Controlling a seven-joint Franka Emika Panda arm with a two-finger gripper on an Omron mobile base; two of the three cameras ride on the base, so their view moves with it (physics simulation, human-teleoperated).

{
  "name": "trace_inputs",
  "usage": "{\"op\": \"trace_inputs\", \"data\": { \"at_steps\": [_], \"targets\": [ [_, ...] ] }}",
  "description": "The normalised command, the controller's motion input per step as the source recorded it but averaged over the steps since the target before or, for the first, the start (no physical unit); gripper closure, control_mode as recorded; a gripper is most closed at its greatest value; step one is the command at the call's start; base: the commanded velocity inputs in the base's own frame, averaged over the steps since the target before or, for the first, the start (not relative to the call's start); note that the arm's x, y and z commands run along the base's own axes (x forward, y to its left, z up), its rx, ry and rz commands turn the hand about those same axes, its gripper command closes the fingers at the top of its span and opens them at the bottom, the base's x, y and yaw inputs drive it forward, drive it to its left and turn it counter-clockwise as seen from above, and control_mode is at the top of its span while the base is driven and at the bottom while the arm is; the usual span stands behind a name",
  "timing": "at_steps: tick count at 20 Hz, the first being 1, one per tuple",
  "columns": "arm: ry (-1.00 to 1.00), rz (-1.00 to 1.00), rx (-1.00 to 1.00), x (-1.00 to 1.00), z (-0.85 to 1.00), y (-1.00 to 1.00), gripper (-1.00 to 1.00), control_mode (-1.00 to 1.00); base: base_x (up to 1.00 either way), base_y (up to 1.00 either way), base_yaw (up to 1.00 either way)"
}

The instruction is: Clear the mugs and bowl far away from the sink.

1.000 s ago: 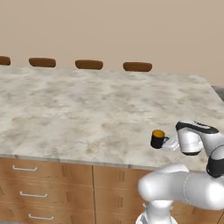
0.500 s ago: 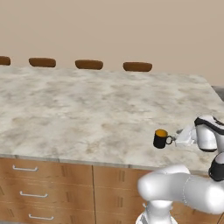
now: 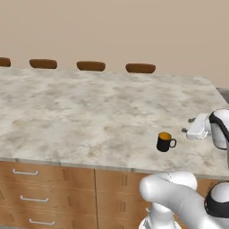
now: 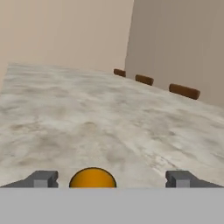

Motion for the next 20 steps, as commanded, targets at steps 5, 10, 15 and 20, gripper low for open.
{"op": "trace_inputs", "data": {
  "at_steps": [5,10,15,20],
  "targets": [
    [0.0,-0.11,-0.11,-0.17,1.0,0.17,-1.0,-1.0,0.0,0.0,0.0],
    [0.07,-0.16,-0.1,-0.76,1.0,0.23,-1.0,-1.0,0.0,0.0,0.0],
    [0.24,-0.05,-0.08,-0.84,0.92,0.69,-1.0,-1.0,0.0,0.0,0.0],
    [0.27,-0.15,-0.11,-0.44,0.58,0.54,-1.0,-1.0,0.0,0.0,0.0]
  ]
}}
